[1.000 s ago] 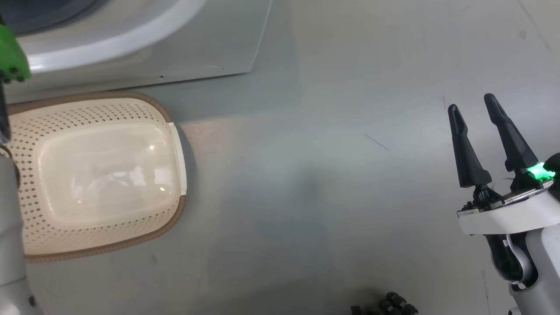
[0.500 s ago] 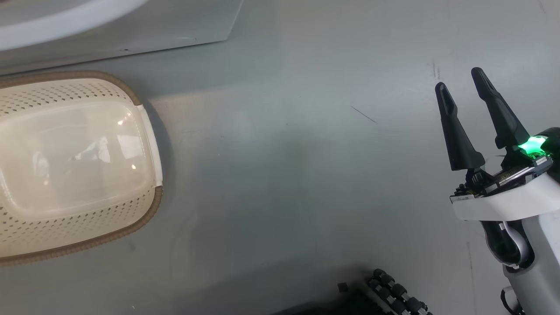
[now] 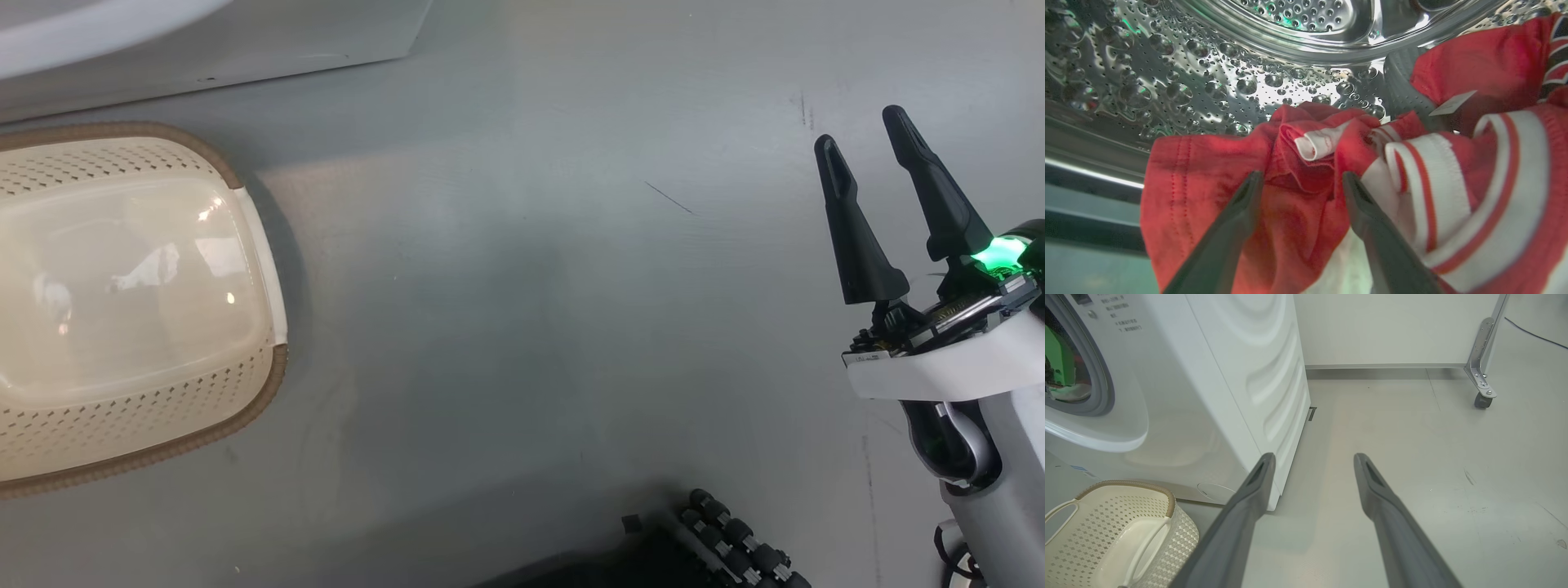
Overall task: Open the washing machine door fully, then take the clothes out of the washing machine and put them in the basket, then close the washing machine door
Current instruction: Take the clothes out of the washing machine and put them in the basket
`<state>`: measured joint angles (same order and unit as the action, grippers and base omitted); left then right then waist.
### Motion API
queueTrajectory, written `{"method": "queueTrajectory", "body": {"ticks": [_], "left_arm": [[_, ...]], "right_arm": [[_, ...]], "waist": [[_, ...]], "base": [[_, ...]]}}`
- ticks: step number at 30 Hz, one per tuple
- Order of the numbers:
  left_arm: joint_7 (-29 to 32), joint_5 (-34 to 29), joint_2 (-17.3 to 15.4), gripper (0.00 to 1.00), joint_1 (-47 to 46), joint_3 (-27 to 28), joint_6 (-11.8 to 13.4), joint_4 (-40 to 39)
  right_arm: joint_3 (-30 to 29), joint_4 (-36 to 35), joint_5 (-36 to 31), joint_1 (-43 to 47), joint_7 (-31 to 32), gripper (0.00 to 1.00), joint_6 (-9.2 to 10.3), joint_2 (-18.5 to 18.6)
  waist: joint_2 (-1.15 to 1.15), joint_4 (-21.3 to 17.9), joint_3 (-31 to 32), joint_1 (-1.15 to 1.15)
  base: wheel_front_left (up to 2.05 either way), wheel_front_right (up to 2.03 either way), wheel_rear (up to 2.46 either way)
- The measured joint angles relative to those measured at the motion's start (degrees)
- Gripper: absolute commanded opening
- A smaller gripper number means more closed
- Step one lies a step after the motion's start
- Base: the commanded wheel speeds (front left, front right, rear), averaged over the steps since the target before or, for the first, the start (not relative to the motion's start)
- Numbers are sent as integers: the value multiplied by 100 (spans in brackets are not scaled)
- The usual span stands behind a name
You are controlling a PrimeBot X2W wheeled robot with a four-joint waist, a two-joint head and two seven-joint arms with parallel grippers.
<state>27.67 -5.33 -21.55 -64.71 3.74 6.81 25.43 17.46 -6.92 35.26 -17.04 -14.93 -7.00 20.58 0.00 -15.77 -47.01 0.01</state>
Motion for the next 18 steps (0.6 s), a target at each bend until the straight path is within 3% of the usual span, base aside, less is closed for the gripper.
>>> {"method": "queueTrajectory", "body": {"ticks": [18], "left_arm": [[338, -292, -18, 100, -224, 77, 0, 256]], "right_arm": [[-56, 3, 0, -13, 0, 100, 0, 69]], "waist": [[0, 27, -123, -1]], "base": [[0, 0, 0]]}}
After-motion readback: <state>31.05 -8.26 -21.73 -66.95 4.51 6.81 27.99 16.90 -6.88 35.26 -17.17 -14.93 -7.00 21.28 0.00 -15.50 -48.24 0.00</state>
